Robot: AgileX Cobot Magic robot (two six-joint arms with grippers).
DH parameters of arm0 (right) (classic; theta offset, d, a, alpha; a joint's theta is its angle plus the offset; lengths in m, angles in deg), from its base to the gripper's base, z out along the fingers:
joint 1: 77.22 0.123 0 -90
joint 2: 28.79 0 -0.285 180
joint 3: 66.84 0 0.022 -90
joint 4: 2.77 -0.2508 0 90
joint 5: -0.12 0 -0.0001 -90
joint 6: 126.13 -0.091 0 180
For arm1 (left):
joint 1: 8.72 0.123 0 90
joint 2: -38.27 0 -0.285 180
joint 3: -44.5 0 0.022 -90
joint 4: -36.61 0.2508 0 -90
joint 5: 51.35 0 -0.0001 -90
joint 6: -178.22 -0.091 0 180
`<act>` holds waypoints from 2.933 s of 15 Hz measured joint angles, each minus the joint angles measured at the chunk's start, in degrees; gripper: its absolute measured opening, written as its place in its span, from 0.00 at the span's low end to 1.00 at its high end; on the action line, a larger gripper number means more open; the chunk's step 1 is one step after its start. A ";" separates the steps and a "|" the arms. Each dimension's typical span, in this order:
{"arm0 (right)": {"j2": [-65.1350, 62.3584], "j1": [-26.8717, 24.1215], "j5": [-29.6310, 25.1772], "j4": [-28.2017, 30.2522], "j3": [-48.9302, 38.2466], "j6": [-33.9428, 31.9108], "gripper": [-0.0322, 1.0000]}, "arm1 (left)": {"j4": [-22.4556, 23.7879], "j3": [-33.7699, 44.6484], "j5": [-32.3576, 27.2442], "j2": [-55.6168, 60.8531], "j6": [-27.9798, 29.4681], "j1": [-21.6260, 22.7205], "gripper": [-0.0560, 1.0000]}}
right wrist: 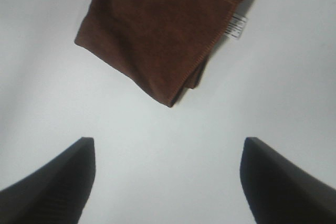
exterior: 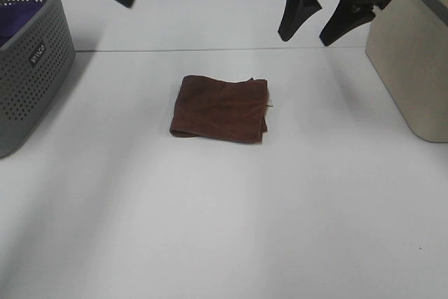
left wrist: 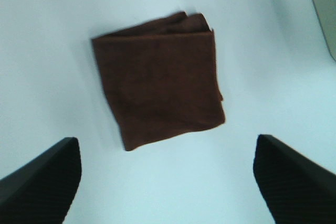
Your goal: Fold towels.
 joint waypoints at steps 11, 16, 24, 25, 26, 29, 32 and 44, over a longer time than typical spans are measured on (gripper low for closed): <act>-38.73 3.90 -0.63 11.57 -36.67 -7.56 0.75 | 22.29 47.21 -0.63 57.93 5.10 0.00 0.83; -58.90 3.90 4.76 11.86 -61.48 -7.39 0.75 | 21.31 76.55 -0.46 85.14 6.30 0.00 0.83; -93.79 3.90 8.77 13.98 -75.97 -5.61 0.75 | 16.67 93.22 6.82 109.95 -1.38 0.00 0.83; -95.63 3.90 8.77 13.98 -75.97 -5.61 0.75 | 14.78 94.02 7.91 110.01 -4.07 0.00 0.83; -98.49 3.90 8.77 13.98 -75.97 -5.61 0.75 | 13.92 94.19 8.14 110.01 -5.10 0.00 0.82; -102.73 3.90 8.65 14.32 -75.97 -5.61 0.75 | 12.38 94.37 8.82 110.18 -7.39 0.00 0.82; -103.08 3.90 8.65 14.32 -75.97 -5.61 0.75 | 12.38 94.37 8.82 110.24 -7.62 0.00 0.82; -114.65 -10.66 8.59 13.64 -75.97 -5.56 0.75 | 12.38 94.37 8.82 120.21 -7.62 16.33 0.82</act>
